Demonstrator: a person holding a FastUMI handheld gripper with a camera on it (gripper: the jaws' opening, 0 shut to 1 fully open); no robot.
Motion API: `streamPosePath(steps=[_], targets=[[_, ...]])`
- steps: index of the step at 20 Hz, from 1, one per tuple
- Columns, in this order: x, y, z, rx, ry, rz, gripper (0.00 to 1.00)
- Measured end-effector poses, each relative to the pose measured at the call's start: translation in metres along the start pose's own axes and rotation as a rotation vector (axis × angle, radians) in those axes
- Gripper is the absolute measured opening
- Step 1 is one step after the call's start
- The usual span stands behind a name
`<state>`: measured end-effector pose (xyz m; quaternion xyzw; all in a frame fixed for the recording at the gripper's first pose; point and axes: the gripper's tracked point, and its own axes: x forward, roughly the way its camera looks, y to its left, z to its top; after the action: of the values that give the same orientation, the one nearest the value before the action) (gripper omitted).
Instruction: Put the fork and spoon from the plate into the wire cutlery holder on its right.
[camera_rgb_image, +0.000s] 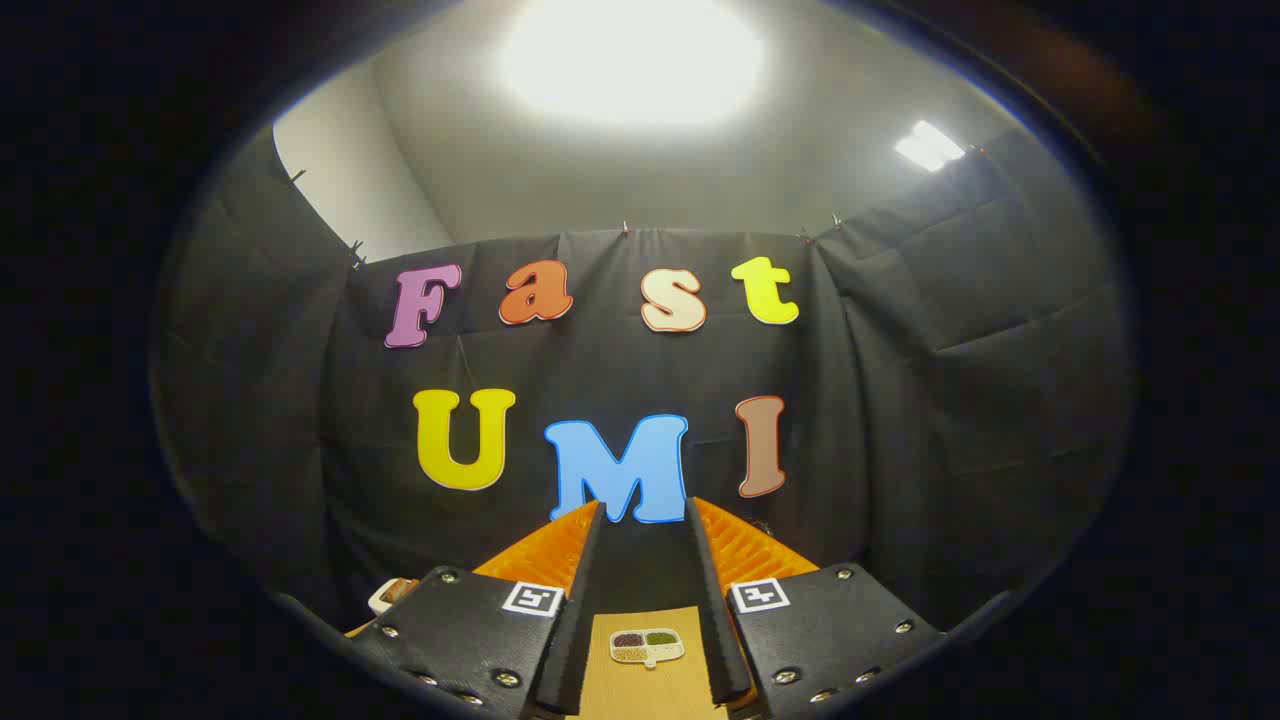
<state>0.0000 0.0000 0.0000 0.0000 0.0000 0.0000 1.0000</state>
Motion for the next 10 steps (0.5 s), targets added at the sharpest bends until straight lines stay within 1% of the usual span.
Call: streamPosePath(steps=[10], targets=[[0.005,0.023,-0.043,0.009,0.083,0.042,0.47]])
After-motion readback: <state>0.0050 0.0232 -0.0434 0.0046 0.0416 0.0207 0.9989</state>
